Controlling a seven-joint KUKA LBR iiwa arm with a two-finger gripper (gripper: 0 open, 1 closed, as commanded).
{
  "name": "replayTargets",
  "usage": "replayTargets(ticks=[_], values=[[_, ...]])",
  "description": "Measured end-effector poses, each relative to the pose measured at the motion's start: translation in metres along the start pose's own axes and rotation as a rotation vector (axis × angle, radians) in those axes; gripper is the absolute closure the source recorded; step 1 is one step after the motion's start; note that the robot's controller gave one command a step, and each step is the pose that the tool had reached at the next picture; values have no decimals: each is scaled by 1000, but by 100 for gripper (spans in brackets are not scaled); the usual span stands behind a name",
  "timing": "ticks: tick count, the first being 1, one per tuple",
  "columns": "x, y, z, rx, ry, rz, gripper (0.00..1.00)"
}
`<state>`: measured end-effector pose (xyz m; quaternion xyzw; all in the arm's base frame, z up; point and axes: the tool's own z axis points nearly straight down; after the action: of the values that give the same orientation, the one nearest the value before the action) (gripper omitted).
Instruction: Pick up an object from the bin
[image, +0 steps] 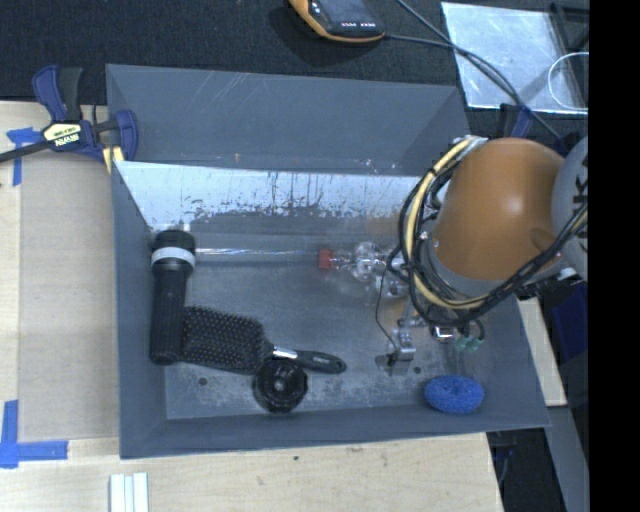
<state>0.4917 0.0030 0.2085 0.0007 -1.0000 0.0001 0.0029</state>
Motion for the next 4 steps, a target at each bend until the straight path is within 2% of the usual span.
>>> replayTargets(ticks=[1,2,3,4], values=[[-2,0,-4,0,-9,0,0],[4,62,100,-1,-6,206,0],[-33,69,49,-1,-18,84,0],[5,93,94,-1,-2,296,0]])
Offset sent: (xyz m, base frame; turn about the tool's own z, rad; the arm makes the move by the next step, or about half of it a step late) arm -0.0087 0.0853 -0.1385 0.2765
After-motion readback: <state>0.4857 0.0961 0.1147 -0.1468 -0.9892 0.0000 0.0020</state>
